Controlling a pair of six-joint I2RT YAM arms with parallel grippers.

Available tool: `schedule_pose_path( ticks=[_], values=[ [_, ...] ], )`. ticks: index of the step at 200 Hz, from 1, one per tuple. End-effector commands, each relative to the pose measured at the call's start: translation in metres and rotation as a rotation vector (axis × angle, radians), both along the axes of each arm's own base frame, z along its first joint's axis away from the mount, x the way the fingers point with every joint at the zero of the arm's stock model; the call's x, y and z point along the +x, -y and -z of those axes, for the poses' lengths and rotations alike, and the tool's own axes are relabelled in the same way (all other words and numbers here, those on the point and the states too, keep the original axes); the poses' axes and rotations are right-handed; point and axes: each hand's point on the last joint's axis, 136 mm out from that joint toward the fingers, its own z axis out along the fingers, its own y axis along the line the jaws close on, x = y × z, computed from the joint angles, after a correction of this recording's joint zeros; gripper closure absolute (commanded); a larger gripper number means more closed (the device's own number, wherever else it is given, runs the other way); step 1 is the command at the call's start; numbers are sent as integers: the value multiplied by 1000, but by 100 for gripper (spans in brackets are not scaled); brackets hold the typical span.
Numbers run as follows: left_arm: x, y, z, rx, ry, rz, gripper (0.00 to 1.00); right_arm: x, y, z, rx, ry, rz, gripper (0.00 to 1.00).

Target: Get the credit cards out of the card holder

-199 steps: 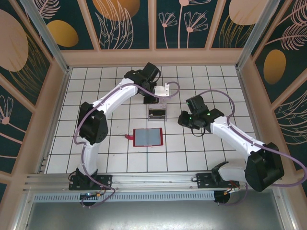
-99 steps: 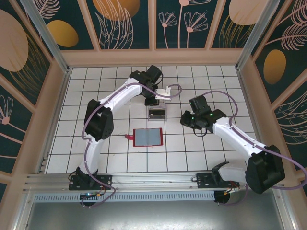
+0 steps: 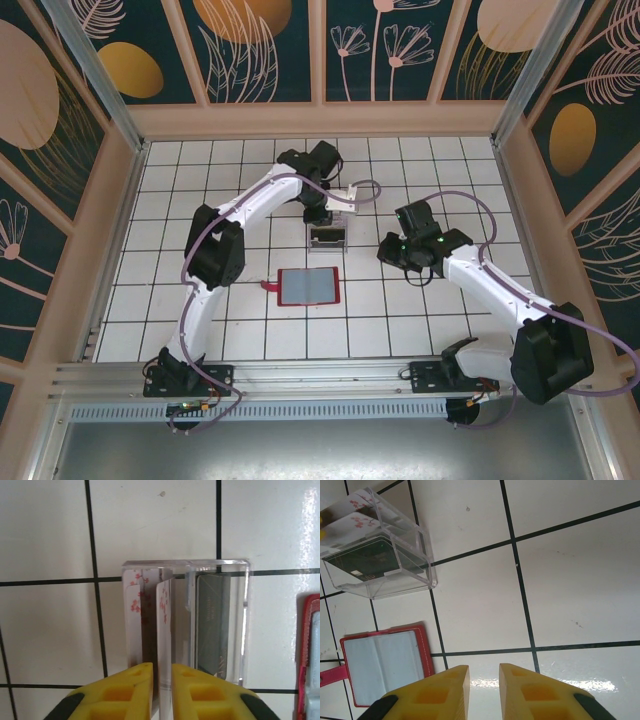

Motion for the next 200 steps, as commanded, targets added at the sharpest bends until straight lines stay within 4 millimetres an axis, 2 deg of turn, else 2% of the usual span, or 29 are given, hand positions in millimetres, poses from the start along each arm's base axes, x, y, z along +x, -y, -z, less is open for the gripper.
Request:
schedule_pose_path(
  ticks=[1, 35, 76, 118, 154, 173, 200],
  values=[
    [7, 3, -9, -2, 29, -9, 79, -4, 4, 2, 4, -11, 4, 77],
    [15, 10, -24, -58, 71, -38, 76, -3, 2, -1, 11, -6, 1, 77],
    [9, 13, -48, -126, 76, -129, 77, 0, -4, 0, 27, -11, -20, 77],
    [7, 13, -78, -306, 118, -324, 78, 4, -14, 2, 49, -20, -46, 77],
    [9, -2, -101, -496, 175, -590, 76, 7, -21, 6, 54, -33, -69, 77],
    [9, -13, -108, -549, 164, -732, 76, 9, -26, 7, 57, -37, -82, 77],
    [5, -16, -110, -587, 79, -859, 72, 10, -37, 8, 59, -42, -109, 77]
  ],
)
